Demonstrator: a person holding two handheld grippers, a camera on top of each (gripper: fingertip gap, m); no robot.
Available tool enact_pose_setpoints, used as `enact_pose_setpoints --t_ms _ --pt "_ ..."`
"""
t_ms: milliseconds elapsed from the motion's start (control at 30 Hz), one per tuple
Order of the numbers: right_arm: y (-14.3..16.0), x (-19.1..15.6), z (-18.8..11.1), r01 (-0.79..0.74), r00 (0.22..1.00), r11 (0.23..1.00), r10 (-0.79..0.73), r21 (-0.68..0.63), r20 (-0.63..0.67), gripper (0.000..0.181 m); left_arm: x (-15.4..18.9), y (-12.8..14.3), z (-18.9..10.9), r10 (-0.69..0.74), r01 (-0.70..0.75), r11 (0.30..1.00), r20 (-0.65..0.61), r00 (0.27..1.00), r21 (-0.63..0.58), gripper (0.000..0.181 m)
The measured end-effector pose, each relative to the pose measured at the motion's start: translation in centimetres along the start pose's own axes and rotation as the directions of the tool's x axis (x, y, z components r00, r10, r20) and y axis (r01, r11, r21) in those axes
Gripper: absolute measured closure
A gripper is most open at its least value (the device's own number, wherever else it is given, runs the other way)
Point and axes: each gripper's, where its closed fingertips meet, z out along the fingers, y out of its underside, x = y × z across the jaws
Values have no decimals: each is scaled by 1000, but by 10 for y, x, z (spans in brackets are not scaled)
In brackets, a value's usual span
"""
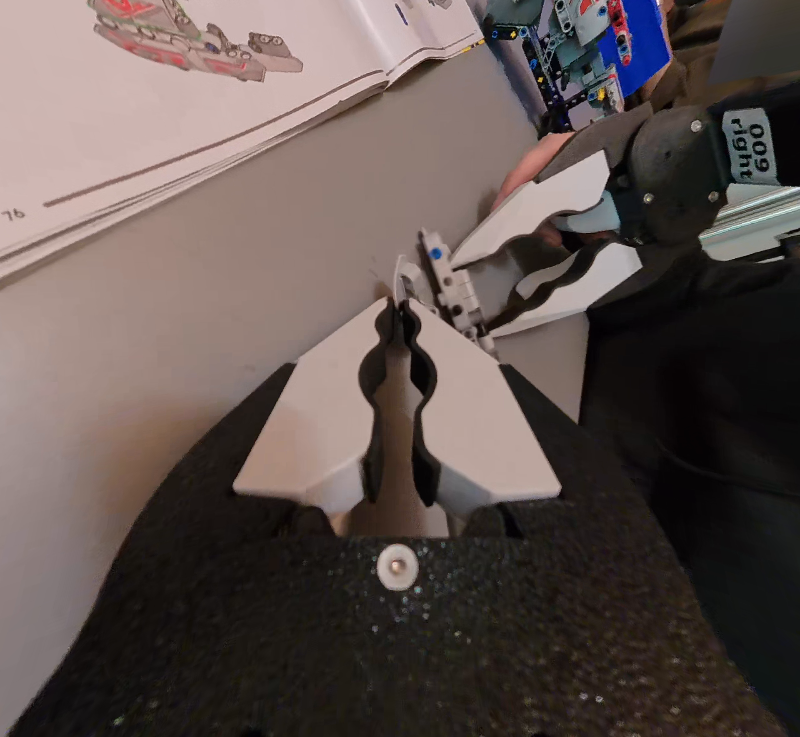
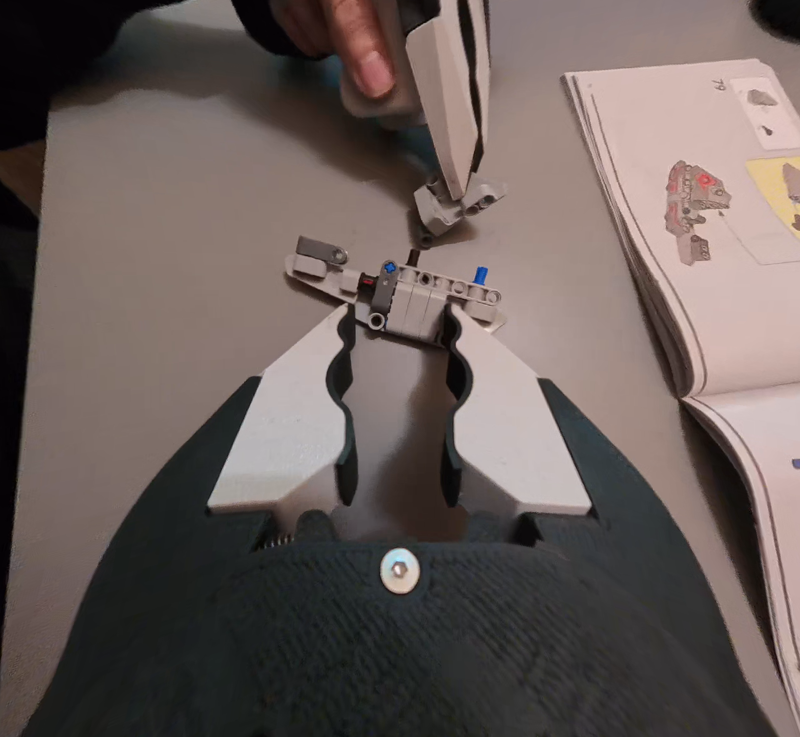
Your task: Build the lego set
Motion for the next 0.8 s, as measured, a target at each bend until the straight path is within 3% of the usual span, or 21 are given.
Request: enact_pose_setpoints --t_ms 167,333,467,567,733,800 --pt "-4 7 4 74 997 997 -73 21 -34 138 3 0 0 87 -87 996 3 996 28 181" --pt "2 9 -1 37 999 999 -37 9 10 139 8 -2 1 117 -116 992 -17 993 45 181" --pt "7 32 -22 -280 956 959 275 38 98 121 21 -3 -4 69 -61 996 -149 986 58 181" --pt "1 34 -30 -360 921 931 344 60 184 122 28 4 -3 65 -62 998 -210 975 21 181" --pt "10 63 -42 -447 894 893 444 58 57 125 53 -2 -3 65 -45 997 -338 939 65 181" --pt "19 66 -41 -512 859 858 510 35 53 122 60 -10 5 63 -36 996 -333 941 86 181"
